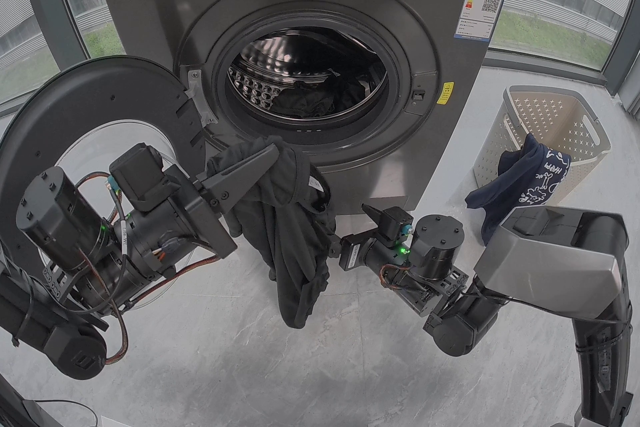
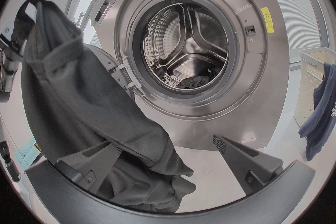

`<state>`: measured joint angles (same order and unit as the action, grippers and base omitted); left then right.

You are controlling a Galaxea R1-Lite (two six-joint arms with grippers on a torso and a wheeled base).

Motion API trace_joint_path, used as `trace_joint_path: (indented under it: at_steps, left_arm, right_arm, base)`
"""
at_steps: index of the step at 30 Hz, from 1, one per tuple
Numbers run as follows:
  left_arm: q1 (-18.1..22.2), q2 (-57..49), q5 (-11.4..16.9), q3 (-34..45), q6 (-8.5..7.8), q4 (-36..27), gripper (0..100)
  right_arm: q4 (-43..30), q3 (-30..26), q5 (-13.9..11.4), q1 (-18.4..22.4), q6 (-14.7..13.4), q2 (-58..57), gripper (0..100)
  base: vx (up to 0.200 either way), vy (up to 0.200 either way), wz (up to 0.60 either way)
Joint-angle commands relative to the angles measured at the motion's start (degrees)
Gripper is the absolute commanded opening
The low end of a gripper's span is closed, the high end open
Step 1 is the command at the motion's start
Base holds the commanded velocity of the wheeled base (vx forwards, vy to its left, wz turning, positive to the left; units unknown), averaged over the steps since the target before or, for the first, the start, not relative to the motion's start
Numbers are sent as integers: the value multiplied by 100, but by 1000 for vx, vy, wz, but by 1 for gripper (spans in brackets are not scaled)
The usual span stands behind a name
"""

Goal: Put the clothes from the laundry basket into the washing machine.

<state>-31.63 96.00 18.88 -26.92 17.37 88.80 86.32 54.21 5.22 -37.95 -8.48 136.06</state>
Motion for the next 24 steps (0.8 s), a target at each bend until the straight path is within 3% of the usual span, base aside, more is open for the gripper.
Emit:
trace_joint_path:
  at_steps: [1,24]
  left_arm:
    - [-36,-29,1,11,3,6,0]
    - [-18,-20,1,2,21,6,0]
  right_arm:
    - [-1,186,-12,16,31,325,100]
    - [16,1030,-126,130,93,914,100]
  base:
    - [0,0,0]
    - [0,0,0]
